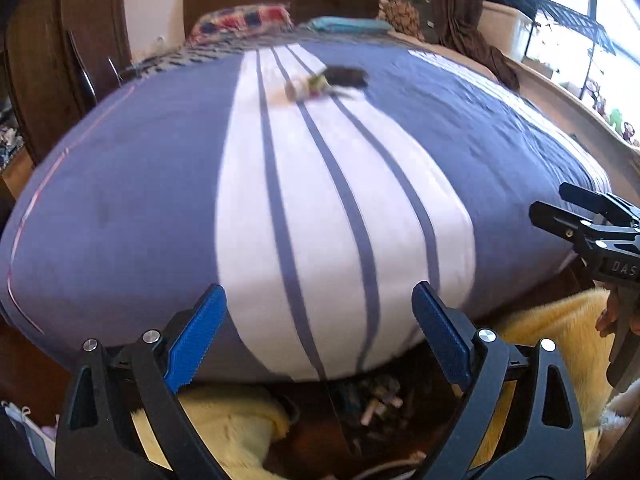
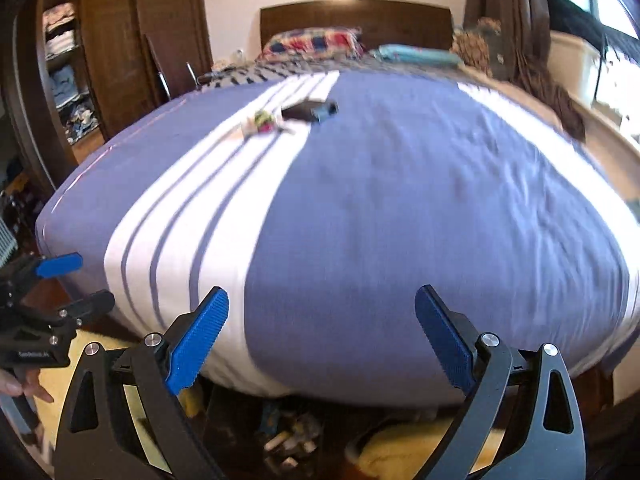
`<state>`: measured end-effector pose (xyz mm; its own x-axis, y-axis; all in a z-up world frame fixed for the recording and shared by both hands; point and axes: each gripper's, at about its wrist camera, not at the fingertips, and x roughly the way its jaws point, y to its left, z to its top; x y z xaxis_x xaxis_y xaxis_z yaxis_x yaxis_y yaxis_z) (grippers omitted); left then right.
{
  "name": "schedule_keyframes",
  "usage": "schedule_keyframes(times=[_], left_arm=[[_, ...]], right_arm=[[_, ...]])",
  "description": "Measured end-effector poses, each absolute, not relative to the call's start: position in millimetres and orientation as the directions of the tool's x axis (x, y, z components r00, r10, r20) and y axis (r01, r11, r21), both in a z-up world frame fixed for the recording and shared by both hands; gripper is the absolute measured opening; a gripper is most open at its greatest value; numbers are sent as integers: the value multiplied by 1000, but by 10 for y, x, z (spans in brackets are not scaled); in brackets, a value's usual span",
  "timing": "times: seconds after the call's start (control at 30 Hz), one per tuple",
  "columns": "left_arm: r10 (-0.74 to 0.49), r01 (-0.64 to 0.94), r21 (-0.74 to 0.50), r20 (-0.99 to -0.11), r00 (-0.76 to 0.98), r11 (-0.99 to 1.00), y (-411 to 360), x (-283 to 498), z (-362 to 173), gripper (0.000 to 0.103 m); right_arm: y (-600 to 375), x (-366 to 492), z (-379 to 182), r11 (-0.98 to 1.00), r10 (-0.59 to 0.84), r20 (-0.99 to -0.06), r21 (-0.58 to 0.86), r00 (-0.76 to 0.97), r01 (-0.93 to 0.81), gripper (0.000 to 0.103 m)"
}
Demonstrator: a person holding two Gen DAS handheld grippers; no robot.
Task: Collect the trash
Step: 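Move both tools back above the items on the bed, then grasp the white tape roll with the left tool while the right tool grasps the white cloth strip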
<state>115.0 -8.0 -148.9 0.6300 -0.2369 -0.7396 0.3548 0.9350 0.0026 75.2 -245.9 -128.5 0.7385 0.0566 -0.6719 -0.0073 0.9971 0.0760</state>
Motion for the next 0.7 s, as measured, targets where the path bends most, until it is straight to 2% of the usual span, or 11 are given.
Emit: schedule_keyframes(times=[0.27,0.53,0.7], left_arm=[[-209,344,47,-716,666,938,-194,1709,-1260,90],[-196,322,30,-738,645,946,-265,2373,-1338,90],[-187,305,21,-749,636,952,-318,2734,-1393,89]], right_arm=[[-2609,1320,-944,997,34,-635,73,772,17,95],[-2670,2012,-1039,996,-5,-680,66,733,68,95],[-2558,2383,-1099,997,28,-699,74,714,33,95]])
